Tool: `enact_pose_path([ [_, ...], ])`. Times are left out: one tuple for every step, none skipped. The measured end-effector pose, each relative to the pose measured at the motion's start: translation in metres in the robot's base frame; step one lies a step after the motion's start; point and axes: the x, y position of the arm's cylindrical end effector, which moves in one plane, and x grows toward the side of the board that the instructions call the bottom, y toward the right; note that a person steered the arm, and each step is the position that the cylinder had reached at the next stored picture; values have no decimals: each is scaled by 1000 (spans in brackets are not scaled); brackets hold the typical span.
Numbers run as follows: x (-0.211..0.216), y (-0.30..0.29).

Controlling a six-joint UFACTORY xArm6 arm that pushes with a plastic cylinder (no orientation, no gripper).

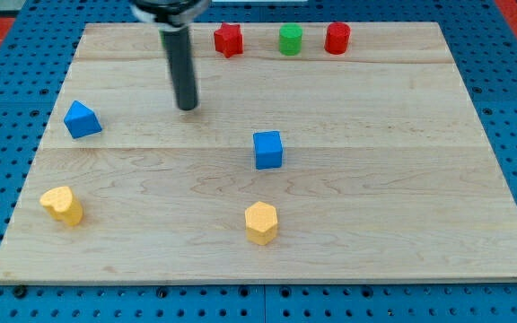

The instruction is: Place the triangle left to the cube

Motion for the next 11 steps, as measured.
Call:
enact_pose_path([
  [-34,-38],
  [-38,-130],
  [3,-133],
  [28,-127],
  [32,-72],
  [60,-53],
  [85,-45],
  [104,-4],
  [123,11],
  [123,39],
  [120,12],
])
